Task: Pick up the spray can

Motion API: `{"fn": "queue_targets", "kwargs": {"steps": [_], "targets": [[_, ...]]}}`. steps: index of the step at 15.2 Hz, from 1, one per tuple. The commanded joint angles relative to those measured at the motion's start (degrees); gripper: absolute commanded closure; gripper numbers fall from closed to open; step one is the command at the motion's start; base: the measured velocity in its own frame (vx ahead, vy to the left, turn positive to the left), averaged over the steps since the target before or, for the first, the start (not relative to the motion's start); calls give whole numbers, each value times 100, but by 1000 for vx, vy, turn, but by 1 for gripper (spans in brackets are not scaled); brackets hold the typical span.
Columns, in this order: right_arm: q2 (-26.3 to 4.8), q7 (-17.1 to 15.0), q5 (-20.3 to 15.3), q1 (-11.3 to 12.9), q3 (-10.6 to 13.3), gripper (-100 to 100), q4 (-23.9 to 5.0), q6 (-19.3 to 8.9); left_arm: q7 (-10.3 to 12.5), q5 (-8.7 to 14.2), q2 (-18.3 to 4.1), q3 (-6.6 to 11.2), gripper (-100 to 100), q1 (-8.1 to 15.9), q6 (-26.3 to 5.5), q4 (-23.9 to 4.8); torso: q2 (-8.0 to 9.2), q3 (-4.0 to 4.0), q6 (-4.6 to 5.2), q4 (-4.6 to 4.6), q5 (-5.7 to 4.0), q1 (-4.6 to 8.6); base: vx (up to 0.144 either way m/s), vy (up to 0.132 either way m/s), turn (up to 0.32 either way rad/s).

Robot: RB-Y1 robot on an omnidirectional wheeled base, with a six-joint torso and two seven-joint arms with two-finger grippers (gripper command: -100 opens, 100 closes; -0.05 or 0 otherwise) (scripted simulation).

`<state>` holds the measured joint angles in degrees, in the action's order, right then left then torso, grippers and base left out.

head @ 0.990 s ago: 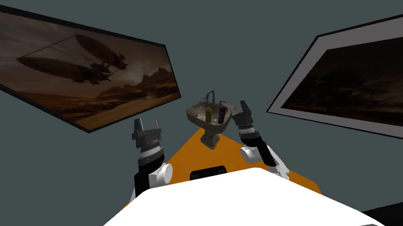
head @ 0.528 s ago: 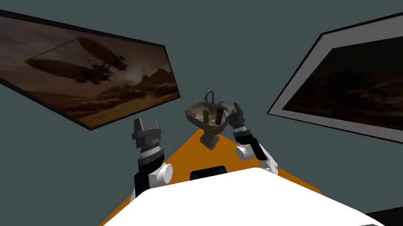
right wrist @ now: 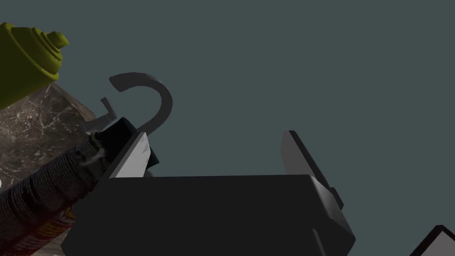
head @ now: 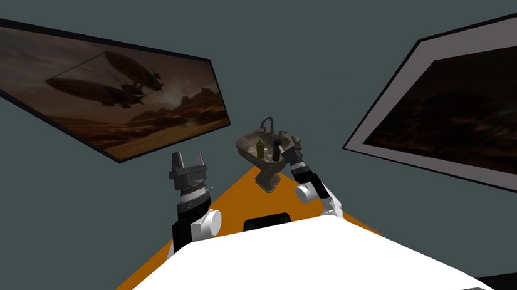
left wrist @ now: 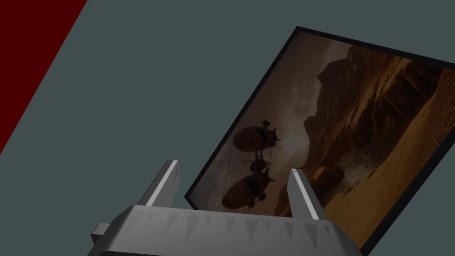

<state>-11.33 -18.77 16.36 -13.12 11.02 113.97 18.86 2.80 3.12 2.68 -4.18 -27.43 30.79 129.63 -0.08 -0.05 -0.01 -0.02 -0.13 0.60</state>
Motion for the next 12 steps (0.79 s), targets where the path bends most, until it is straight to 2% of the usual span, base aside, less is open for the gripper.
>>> {"fn": "queue_targets", "kwargs": {"steps": [1,2,3,4,5,8,9,10,11,12], "targets": [[7,-204,146,116,88,-100,-150,-112,0,0,0,0,0,0,0,0,0,0,0,0,0,0,-14,-146,84],[20,-388,321,237,199,-100,-309,-230,0,0,0,0,0,0,0,0,2,1,1,0,-1,2,-4,-133,105],[20,-416,321,237,199,-100,-309,-230,0,0,0,0,0,0,0,0,0,1,0,0,0,-1,-1,-117,86],[37,-592,495,358,309,-100,-468,-349,0,0,0,0,0,0,0,0,-1,0,1,0,1,-6,0,-130,82],[37,-627,495,358,309,-100,-468,-349,0,0,0,0,0,0,0,0,-2,-1,0,0,1,-5,2,-139,74],[79,-1016,842,598,525,-100,-784,-584,0,0,0,0,0,0,0,0,0,0,1,0,-1,0,-9,-140,96],[79,-1045,842,598,525,-100,-784,-584,0,0,0,0,0,0,0,0,-1,0,0,0,0,-1,3,-132,77],[104,-1240,1012,717,630,-100,-939,-699,0,0,0,0,0,0,0,0,-3,-1,1,0,0,-3,0,-148,73],[104,-1251,1012,717,630,-100,-939,-699,0,0,0,0,0,0,0,0,-5,-2,0,-1,0,0,-7,-133,80],[131,-1442,1179,834,733,-100,-1092,-812,0,0,0,0,0,0,0,0,-3,-2,1,-1,0,-2,-19,-137,80]]}}
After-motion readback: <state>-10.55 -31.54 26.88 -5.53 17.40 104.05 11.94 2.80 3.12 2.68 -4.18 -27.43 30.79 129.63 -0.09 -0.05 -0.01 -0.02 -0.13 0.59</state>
